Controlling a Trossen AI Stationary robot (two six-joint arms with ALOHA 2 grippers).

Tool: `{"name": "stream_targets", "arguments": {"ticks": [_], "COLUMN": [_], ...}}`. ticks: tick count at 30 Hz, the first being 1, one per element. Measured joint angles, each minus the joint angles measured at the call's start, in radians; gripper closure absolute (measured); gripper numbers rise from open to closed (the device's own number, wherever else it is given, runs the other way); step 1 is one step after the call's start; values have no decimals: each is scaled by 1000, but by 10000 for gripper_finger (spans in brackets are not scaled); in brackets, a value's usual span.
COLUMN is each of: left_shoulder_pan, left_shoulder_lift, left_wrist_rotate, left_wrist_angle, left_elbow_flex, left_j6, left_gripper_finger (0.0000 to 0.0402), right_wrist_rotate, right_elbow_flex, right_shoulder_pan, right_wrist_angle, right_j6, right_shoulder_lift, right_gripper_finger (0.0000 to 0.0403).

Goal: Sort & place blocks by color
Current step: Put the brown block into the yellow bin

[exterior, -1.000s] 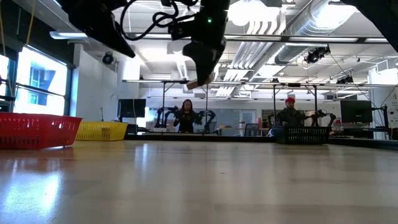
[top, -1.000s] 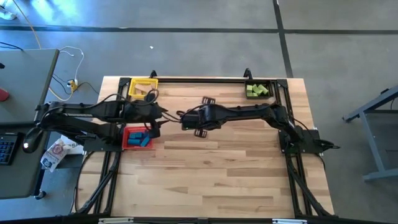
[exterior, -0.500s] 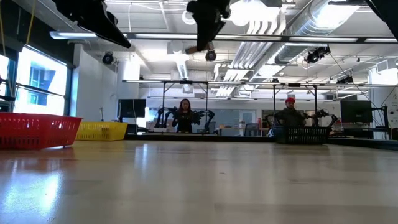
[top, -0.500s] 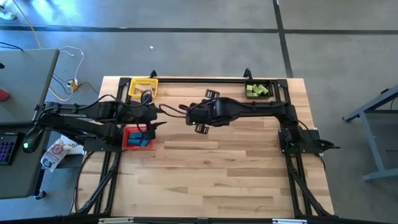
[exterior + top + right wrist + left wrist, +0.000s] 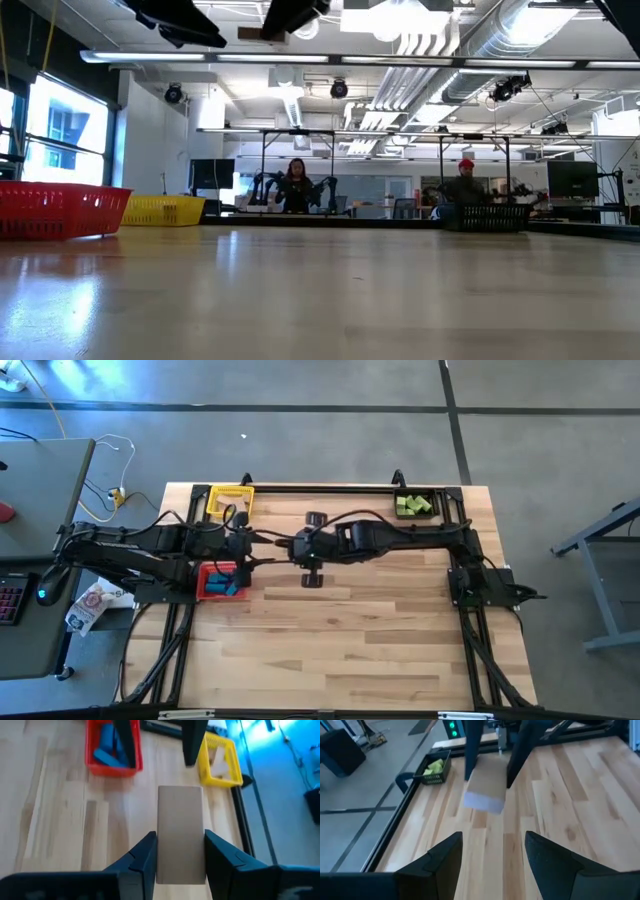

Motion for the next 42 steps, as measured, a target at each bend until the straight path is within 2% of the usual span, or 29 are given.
{"name": "stream_targets", "arguments": {"ticks": [6, 23, 27, 34, 42], "left_shoulder_pan": [0, -2, -2, -3, -3], "left_shoulder_lift": [17, 37, 37, 37, 37], "left_wrist_rotate": [3, 14, 14, 13, -15], "left_wrist_angle": [45, 129, 142, 133, 130], "left_elbow_flex": [0, 1, 1, 1, 1], "left_j6": [0, 19, 43, 87, 104], "left_gripper_finger": [201, 203, 225, 295, 297], "right_wrist_rotate": [-86, -86, -86, -92, -88], "right_elbow_flex": [0, 0, 0, -1, -1], "right_shoulder_pan": [-3, -3, -3, -3, -4], "right_wrist_angle": [71, 116, 118, 112, 102], "right_j6": [-39, -56, -59, -67, -68], "right_shoulder_lift": [0, 1, 1, 1, 2], "right_gripper_finger": [295, 295, 295, 295, 293]}}
